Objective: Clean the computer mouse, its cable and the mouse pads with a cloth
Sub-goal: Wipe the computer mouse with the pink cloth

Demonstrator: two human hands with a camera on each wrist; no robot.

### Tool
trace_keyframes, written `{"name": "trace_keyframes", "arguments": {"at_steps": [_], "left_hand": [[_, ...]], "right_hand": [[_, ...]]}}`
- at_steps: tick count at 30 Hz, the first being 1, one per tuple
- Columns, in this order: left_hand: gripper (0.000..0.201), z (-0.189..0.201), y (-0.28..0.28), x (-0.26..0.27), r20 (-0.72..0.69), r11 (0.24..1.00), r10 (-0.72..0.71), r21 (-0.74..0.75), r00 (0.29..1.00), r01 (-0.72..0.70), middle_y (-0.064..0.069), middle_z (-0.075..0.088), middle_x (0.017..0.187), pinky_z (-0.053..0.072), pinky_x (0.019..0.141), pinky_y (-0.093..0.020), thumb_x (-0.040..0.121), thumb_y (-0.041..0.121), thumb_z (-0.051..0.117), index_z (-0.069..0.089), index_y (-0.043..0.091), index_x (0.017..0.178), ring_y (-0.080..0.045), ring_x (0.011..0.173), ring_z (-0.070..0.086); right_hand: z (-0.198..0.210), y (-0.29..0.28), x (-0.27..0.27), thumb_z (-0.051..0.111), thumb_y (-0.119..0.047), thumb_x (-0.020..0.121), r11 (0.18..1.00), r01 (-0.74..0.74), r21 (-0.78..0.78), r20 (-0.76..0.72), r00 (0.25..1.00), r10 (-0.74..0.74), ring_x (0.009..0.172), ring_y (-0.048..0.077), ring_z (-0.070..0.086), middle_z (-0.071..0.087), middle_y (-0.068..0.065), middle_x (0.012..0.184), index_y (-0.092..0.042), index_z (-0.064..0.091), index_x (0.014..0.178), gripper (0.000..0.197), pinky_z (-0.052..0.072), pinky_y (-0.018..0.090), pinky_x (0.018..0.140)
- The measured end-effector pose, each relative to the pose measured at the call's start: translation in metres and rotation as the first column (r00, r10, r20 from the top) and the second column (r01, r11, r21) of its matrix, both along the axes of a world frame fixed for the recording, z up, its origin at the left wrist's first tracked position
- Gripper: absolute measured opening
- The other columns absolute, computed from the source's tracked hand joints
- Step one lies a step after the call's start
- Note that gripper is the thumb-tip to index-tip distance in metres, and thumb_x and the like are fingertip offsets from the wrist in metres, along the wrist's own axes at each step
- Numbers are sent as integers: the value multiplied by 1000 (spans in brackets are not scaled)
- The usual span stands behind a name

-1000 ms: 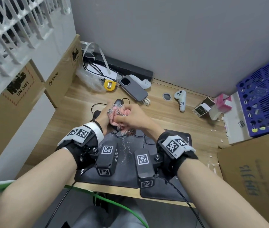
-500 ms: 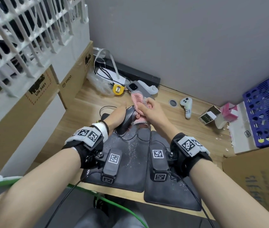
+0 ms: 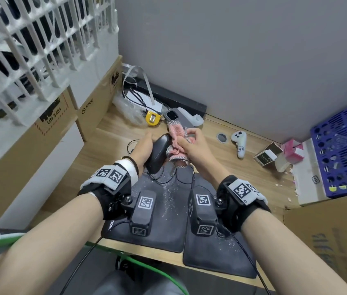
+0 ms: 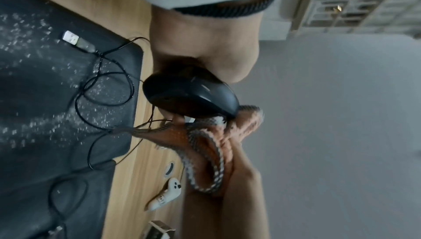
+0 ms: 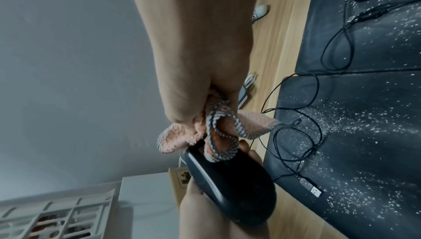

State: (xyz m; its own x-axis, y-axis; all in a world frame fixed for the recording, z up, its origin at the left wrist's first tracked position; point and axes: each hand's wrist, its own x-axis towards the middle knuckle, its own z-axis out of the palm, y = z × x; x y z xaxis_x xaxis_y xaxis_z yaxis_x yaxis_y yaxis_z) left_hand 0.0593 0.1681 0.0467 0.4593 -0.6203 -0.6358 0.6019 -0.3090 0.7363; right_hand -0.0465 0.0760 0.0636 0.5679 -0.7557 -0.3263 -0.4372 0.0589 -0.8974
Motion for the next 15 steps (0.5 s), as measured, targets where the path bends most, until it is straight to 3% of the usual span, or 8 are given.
{"name": "trace_keyframes", "arguments": {"at_steps": [3,5,7,10,12,15], "left_hand": [[58,1,0,3,-212,998,35,-52,977,-47,-17,64,79,56,59,-33,94,58,37,59,4,102,-29,56,64],[63,1,-1,1,-245,994,30,-91,969,-54,-17,63,86,57,56,-32,91,62,42,59,5,112,-31,63,66],[64,2,-2,-1,-255,991,-3,-130,967,-32,-16,65,90,57,55,-32,88,65,48,60,7,113,-30,68,68],[54,5,-5,-7,-207,979,-67,-200,976,25,-13,68,94,59,59,-33,87,59,55,61,10,108,-25,71,69],[36,4,-7,-11,-152,969,-118,-232,981,80,-9,71,85,60,65,-30,91,48,56,63,13,100,-18,67,69],[23,6,-8,-18,-140,951,-161,-287,977,115,-4,74,80,59,60,-26,95,36,54,65,16,96,-12,66,69]], "right_hand": [[0,-1,-5,55,-17,82,992,120,-40,46,992,-118,86,30,65,60,13,106,-52,41,92,39,54,51,79],[-1,-5,-9,52,-14,82,984,161,-79,59,986,-157,79,33,64,60,10,106,-53,44,90,40,53,50,74],[3,-10,-13,52,-15,83,985,131,-113,36,991,-127,85,36,66,62,8,112,-47,50,92,34,53,56,78],[0,-22,-18,52,-10,90,986,83,-144,9,997,-82,96,33,66,66,6,104,-32,60,91,24,53,53,87],[1,-25,-18,53,-10,92,987,44,-152,17,999,-42,98,30,65,67,3,99,-30,63,88,22,52,50,90],[3,-28,-16,53,-13,91,985,-8,-170,8,1000,9,98,25,65,68,-4,94,-34,65,84,25,52,47,91]]}}
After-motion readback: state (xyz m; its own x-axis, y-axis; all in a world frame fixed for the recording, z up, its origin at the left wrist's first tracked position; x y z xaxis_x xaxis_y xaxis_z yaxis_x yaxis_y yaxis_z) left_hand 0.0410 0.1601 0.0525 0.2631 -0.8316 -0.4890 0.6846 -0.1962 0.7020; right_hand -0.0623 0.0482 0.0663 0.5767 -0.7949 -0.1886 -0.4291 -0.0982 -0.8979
